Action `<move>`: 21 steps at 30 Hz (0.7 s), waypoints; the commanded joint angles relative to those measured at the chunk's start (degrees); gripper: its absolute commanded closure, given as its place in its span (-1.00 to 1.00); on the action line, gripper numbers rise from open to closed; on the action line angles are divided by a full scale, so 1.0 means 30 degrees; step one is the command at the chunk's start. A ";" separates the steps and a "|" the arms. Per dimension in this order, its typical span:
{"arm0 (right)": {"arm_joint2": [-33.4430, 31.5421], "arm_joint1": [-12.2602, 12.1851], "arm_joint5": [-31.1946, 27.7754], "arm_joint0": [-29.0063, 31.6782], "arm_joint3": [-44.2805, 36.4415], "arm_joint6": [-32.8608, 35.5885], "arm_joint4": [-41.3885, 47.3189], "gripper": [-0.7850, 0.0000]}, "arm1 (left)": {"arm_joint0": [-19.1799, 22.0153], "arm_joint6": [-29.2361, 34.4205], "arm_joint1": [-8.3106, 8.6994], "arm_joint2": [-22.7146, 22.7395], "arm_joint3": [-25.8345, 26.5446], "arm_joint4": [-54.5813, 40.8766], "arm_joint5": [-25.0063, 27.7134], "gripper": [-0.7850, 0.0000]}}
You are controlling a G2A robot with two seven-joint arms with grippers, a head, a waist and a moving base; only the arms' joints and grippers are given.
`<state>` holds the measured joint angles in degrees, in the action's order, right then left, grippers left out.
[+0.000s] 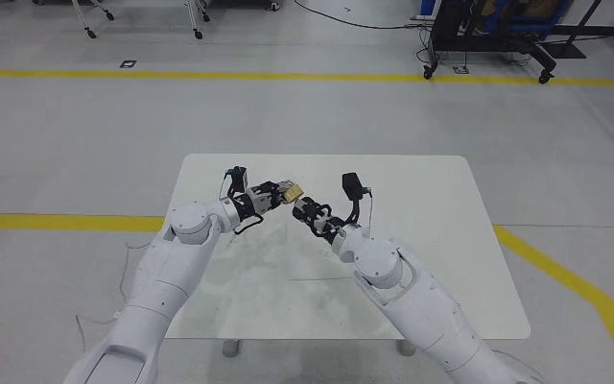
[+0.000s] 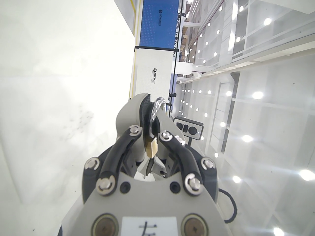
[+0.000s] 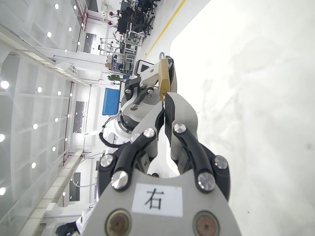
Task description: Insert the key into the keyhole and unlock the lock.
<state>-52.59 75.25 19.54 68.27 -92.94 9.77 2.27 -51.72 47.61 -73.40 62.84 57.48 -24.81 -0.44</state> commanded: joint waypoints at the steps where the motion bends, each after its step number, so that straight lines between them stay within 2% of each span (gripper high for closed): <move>1: -0.0030 0.0027 0.0062 -0.0033 0.0024 0.0101 -0.0021 1.00 | 0.0011 0.0048 -0.0008 -0.0022 -0.0017 0.0020 0.0049 1.00; 7: -0.0073 0.0163 0.0102 -0.0176 0.0321 0.0176 0.0118 1.00 | 0.0096 0.0355 -0.0028 -0.0002 -0.0203 -0.0209 -0.0029 1.00; 8: -0.0092 0.0192 0.0056 -0.0177 0.0354 0.0151 0.0222 0.93 | 0.0110 0.0375 -0.0031 0.0000 -0.0236 -0.0225 -0.0057 1.00; 9: -0.0100 0.0217 0.0017 -0.0175 0.0388 0.0220 0.0340 -1.00 | 0.0120 0.0399 -0.0034 0.0003 -0.0258 -0.0251 -0.0062 1.00; 21: -0.0109 0.0222 -0.0013 -0.0181 0.0387 0.0270 0.0378 -1.00 | 0.0044 -0.0340 -0.0071 0.0163 -0.0285 -0.0444 -0.0174 1.00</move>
<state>-52.92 75.92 19.50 67.72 -91.78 10.58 3.40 -51.55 46.82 -73.60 63.30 56.56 -26.10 -0.93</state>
